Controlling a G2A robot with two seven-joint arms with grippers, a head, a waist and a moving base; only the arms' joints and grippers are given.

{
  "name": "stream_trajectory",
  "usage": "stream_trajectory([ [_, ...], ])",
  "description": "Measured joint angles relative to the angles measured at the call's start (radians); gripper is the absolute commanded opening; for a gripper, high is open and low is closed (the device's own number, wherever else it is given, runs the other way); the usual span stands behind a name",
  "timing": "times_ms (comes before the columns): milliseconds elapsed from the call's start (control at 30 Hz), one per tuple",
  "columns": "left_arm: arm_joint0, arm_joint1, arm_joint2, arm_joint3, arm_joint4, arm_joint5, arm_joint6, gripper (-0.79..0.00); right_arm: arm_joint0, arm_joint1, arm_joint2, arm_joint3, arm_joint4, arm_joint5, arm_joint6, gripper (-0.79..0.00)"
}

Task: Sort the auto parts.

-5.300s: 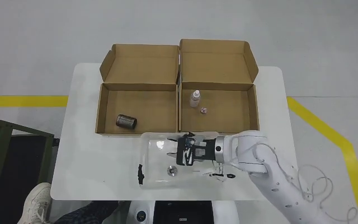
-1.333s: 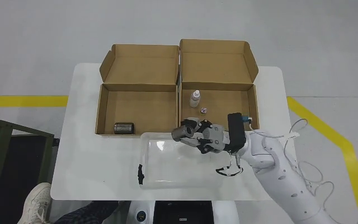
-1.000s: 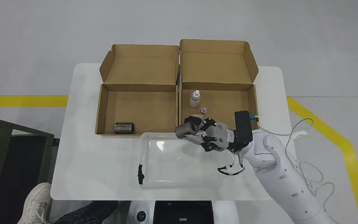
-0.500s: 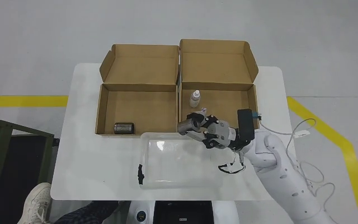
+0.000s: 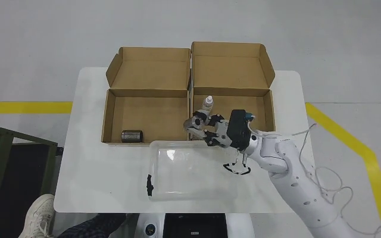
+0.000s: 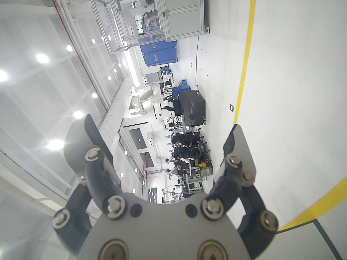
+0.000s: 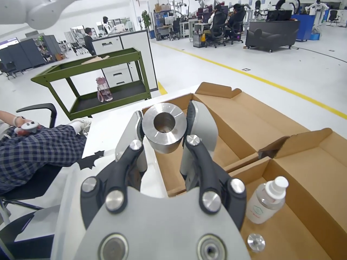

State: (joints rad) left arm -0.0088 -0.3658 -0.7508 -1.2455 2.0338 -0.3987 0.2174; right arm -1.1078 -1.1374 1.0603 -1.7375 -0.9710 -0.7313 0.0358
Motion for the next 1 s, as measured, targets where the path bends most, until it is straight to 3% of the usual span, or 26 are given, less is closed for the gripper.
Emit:
stream_trajectory([
  [467,0.000,0.000,0.000,0.000,0.000,0.000,0.000,0.000,0.199,-0.058,-0.187,0.097,-0.079,0.133,0.201,-0.785],
  [1000,0.000,0.000,0.000,0.000,0.000,0.000,0.000,0.000,0.423,-0.159,-0.380,0.348,-0.061,0.220,0.341,-0.785],
])
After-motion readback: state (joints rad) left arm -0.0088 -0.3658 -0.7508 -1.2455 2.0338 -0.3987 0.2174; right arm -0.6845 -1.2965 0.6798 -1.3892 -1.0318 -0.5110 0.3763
